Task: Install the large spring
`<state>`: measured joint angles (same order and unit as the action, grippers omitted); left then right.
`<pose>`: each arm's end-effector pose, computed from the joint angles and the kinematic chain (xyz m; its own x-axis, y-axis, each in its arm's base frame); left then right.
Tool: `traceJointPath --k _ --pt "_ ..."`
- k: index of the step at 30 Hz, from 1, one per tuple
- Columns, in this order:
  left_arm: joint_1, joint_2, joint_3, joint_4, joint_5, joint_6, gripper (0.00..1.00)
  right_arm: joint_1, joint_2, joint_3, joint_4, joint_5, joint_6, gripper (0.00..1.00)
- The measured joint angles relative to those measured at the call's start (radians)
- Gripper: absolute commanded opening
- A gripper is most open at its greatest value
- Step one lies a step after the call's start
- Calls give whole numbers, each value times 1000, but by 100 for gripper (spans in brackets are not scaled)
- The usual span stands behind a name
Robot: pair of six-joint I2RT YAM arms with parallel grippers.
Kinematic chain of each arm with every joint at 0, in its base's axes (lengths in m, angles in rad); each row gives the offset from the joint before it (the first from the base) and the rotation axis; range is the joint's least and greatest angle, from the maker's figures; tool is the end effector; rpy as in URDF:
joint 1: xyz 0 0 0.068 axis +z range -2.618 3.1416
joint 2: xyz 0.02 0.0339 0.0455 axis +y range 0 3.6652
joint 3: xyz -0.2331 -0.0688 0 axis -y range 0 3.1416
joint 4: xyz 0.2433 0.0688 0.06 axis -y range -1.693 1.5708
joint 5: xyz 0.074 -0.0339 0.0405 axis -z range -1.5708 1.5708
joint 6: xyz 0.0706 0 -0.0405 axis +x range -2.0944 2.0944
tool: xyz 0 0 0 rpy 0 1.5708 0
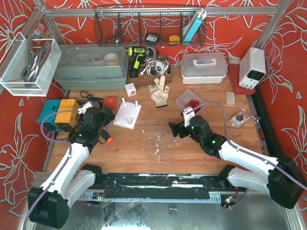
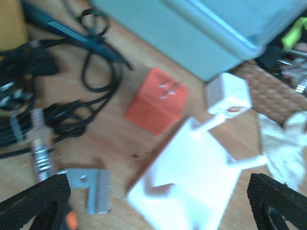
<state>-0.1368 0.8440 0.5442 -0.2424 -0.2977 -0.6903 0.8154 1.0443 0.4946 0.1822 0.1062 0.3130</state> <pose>0.2371 -0.0117 0.2002 -0.3187 -0.5706 -0.7568 -0.4169 0.8015 -0.4287 0.1948 0.1960 0.1873 -0.4364 -0.0168 -0.8996 -0.5484 0.7976 0.2511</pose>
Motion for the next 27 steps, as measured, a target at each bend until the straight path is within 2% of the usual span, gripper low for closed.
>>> traceJointPath --k 4,8,11,14,17,19,23,27 --pt "0 -33 4 82 168 100 100 0 18 11 -57 80 19 98" --pt "-17 -27 -17 214 376 138 100 -3 55 60 -134 164 42 98" --pt "-81 16 -47 313 456 161 100 -19 89 111 -197 198 62 97" --pt "-186 114 -47 375 484 198 100 -46 123 168 -270 218 88 93" --pt "-272 198 -45 424 486 231 100 -80 160 226 -337 227 107 83" --pt "-321 227 -48 461 486 251 100 -107 182 253 -370 227 125 71" --pt "-357 221 -88 571 495 277 100 -169 233 298 -420 225 151 53" --pt "-359 185 -188 661 485 300 100 -229 297 352 -450 241 157 48"
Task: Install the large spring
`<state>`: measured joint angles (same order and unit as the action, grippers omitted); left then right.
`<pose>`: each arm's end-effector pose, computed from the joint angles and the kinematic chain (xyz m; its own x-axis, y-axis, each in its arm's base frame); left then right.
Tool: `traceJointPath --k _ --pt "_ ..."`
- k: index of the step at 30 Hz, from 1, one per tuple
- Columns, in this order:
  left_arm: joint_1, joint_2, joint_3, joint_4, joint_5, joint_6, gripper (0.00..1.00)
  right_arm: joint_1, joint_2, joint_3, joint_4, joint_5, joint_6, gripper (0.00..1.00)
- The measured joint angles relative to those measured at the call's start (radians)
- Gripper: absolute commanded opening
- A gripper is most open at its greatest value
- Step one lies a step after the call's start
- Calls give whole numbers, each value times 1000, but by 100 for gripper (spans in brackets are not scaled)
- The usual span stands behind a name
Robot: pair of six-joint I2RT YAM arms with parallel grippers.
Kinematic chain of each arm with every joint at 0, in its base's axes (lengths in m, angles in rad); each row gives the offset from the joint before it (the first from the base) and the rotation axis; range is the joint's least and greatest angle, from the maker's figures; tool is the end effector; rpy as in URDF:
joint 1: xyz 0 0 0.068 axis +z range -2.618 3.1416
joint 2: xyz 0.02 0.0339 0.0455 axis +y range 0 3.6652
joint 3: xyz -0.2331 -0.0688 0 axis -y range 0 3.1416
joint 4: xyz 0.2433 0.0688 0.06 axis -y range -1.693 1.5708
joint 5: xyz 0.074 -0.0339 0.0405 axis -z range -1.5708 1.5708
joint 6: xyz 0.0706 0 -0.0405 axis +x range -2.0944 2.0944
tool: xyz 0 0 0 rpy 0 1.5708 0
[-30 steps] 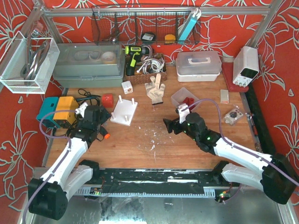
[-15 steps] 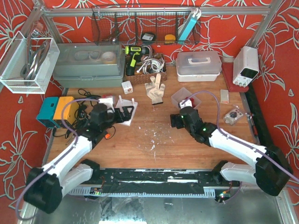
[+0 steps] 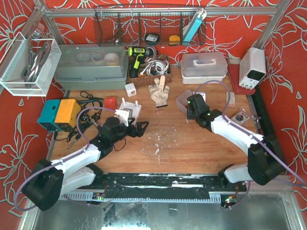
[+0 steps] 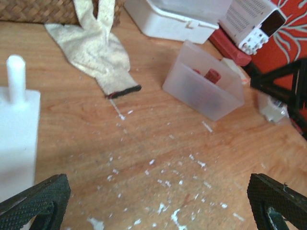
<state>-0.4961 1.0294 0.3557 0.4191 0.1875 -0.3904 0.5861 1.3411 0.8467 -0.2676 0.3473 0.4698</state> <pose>0.2278 -0.1383 0.1723 -0.4432 -0.1853 -0.8771 0.4949 0.7652 -0.4117 0.2725 0.1521 0.1809 -0.6554 0.0758 -0.7514 -0.0205 0.9928 0.1180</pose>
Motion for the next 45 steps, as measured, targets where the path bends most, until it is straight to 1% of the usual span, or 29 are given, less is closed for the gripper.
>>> traceJointPath --k 3,6,12,18,23,30,34,45 --pt "-1 -19 -62 40 -14 23 100 -32 64 55 -14 19 10 47" --pt "-1 -56 -93 61 -22 34 100 -52 133 112 -29 43 25 47" --pt "-1 -109 -100 122 -22 35 100 -66 267 224 -63 87 108 47" --pt "-2 -112 -100 126 -13 34 100 -69 388 348 -102 148 227 47" --pt "-3 -132 -100 126 -9 34 100 -72 452 397 -144 203 311 48" --pt "-10 -161 -100 126 -7 34 100 -77 534 448 -163 221 379 49" --pt "-14 -161 -100 126 -8 34 100 -82 557 456 -174 222 406 51" --pt "-16 -164 -100 125 -8 34 100 -89 618 482 -177 228 440 52"
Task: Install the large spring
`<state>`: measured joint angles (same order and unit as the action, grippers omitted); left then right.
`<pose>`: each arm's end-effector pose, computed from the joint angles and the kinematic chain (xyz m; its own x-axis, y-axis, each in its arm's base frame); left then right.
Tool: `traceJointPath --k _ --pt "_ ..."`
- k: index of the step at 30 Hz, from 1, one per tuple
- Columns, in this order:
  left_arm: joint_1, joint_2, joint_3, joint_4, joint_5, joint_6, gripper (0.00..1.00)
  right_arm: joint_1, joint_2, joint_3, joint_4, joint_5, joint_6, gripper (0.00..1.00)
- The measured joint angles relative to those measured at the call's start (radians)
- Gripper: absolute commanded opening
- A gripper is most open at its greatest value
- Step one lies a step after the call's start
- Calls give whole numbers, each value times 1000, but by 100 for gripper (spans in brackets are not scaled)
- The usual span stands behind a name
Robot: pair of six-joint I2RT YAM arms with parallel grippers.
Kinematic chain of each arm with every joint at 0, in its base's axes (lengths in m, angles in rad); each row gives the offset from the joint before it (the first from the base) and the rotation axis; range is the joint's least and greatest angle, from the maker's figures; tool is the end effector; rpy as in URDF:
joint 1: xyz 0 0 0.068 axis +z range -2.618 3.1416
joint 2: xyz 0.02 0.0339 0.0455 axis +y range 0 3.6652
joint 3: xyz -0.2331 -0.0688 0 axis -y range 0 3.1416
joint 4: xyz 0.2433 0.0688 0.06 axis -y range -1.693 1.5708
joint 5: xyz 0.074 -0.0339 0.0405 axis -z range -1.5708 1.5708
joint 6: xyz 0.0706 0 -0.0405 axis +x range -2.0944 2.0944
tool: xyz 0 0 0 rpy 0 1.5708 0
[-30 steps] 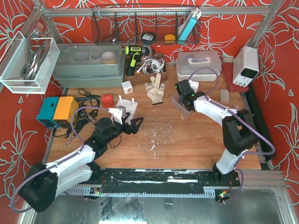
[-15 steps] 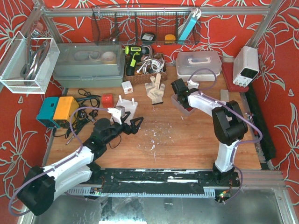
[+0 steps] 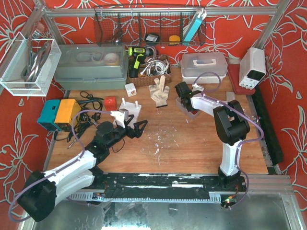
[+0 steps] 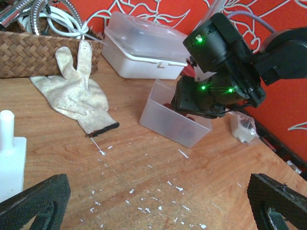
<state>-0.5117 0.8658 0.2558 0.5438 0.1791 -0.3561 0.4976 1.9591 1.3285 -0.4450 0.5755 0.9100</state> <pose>0.2082 -0.1314 0.1913 -0.2761 -0.2384 -0.9311 0.5768 0.7339 -0.3589 0.3729 0.1588 0.1170 -0.6112 0.4217 -0.6697 0.5041 0.8598 0.0813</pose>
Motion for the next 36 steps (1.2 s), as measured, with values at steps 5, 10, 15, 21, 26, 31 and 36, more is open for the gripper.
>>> traceJointPath --k 5,10,15,21,26,31,36 --pt "-1 -16 0 -3 -2 0 100 0 8 0 0 1 4 47" --pt "-3 -28 0 -4 -8 0 100 0 17 0 5 9 0 38" --pt "-7 -30 0 -5 -12 0 100 0 17 0 27 9 -27 29" --pt "-7 -39 0 -12 -28 0 100 0 -1 -32 74 7 -107 19" --pt "-7 -44 0 -18 -53 0 100 0 -77 -92 109 -16 -233 14" --pt "-8 -44 0 -29 -74 0 100 0 -217 -131 145 -68 -404 8" --pt "-8 -44 0 -28 -78 -1 99 0 -382 -148 154 -175 -577 1"
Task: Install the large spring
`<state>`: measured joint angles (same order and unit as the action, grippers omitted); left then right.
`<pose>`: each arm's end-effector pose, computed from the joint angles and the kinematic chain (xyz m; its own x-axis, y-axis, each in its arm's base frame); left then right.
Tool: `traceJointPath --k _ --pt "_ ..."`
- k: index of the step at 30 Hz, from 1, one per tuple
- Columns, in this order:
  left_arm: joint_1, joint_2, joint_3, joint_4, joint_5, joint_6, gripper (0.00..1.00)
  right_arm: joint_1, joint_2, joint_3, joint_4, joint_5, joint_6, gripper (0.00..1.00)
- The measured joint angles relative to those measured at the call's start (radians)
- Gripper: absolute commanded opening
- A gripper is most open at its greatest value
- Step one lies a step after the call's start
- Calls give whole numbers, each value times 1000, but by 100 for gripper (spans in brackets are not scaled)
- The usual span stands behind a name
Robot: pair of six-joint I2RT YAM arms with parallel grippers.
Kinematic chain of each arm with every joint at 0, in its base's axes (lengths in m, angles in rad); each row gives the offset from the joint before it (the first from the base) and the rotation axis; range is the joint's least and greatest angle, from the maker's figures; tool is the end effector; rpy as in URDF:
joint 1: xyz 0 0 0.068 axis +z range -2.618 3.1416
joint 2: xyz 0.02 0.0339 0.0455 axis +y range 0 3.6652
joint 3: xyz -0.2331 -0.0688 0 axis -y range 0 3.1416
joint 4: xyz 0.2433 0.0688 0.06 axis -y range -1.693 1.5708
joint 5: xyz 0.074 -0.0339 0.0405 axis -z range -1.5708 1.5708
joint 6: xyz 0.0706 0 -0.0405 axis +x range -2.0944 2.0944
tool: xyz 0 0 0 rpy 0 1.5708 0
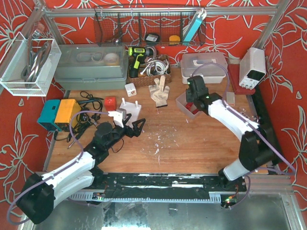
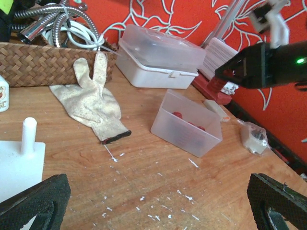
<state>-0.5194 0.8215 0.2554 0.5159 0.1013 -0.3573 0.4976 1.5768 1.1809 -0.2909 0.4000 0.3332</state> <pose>0.2072 -0.1267 0.1971 -0.2442 -0.2612 -0.9339 0.5295 0.7709 -0.3541 0.3440 0.1556 0.2200 -0.5838 0.0257 -0.8115 0.0168 0.9997 0.0196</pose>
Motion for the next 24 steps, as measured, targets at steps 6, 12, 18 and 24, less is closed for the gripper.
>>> traceJointPath --k 6,12,18,24 --pt "-14 -7 -13 31 21 12 91 0 -198 -81 14 -187 -200 0" --pt "-32 39 -26 121 92 79 82 7 -354 -195 -27 -410 -389 0" --pt "-78 105 -45 234 213 227 75 48 -423 -197 -80 -635 -537 0" --pt "-137 104 -80 313 272 429 65 136 -400 -189 -143 -806 -645 0"
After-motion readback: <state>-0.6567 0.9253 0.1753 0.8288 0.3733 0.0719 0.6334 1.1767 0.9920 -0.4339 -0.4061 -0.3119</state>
